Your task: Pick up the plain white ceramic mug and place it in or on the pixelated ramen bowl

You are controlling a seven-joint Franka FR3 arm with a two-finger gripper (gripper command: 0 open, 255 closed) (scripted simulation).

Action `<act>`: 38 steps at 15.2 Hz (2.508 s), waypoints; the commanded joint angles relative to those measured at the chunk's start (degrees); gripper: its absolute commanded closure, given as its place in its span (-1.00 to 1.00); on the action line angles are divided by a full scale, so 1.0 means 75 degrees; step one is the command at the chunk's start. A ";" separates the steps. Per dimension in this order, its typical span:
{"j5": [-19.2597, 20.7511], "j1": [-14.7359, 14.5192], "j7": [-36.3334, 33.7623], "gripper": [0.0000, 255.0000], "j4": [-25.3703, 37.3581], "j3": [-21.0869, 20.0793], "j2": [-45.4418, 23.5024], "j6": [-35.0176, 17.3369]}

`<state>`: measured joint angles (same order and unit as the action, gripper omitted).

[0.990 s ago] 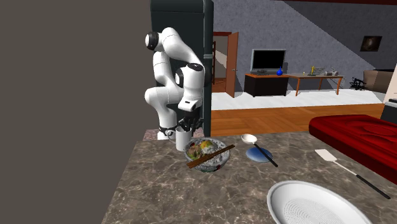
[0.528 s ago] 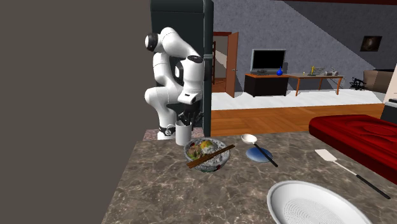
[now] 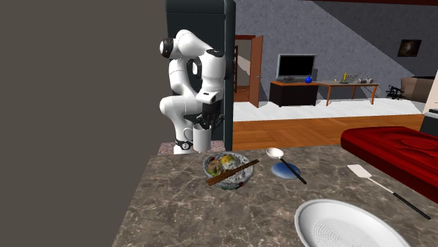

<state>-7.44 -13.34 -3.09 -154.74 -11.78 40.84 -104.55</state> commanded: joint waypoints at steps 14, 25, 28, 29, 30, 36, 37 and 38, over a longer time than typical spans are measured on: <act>0.0153 0.0052 -0.0013 1.00 0.1392 0.0183 0.0245 0.1640; 0.0369 0.0294 -0.0243 1.00 0.3661 -0.0031 -0.2040 0.1619; 0.0499 0.0362 -0.0376 1.00 0.4602 -0.0135 -0.2980 0.1627; 0.0549 0.0378 -0.0425 1.00 0.4934 -0.0169 -0.3293 0.1650; 0.0603 0.0391 -0.0476 1.00 0.5276 -0.0201 -0.3606 0.1684; 0.0639 0.0385 -0.0514 1.00 0.5030 -0.0236 -0.3847 0.1202; 0.0639 0.0384 -0.0514 1.00 0.4936 -0.0240 -0.3855 0.1100; 0.0639 0.0382 -0.0515 1.00 0.4843 -0.0244 -0.3864 0.0997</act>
<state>-2.64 -10.44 -6.89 -117.88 -13.55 11.96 -96.40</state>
